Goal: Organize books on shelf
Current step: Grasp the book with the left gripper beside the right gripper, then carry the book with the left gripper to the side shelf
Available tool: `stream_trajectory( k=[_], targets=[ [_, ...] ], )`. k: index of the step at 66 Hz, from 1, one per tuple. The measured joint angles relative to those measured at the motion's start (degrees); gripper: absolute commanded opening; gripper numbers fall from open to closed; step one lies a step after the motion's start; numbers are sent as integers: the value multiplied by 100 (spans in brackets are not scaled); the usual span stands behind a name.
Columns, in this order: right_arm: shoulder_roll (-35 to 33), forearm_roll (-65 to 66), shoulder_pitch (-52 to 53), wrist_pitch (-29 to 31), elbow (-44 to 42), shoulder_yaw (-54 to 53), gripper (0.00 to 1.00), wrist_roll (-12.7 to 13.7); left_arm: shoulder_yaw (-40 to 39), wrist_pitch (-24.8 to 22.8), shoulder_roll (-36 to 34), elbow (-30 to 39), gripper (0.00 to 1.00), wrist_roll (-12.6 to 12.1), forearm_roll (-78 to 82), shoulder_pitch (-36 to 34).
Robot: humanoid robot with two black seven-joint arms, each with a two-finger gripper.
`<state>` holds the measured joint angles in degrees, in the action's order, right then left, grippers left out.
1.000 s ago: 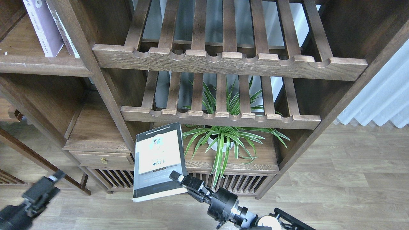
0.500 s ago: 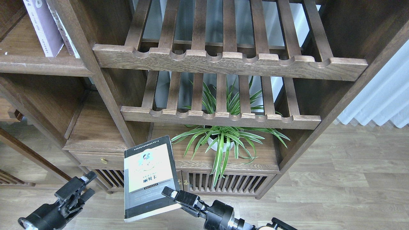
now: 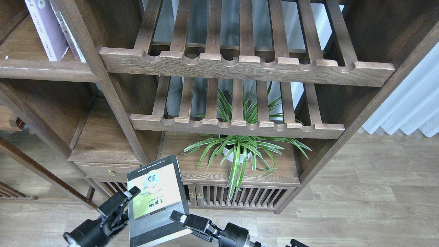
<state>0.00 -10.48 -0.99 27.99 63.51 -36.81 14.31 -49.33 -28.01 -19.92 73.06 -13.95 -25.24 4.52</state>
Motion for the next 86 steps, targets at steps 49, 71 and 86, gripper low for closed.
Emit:
stream_trajectory(
  k=[49,71,86],
  targets=[
    [11,16,-66,-3,-12,-97,43,22,131,-7,-425,37,9,256,13,33],
    [0,311,-68,3,61,-47,100,-29,-236,4,-735,269,9,231,16,93],
    [1,390,-53,2,26,-110,100,-34,-1138,1,-1488,675,10,185,101,404]
  ],
)
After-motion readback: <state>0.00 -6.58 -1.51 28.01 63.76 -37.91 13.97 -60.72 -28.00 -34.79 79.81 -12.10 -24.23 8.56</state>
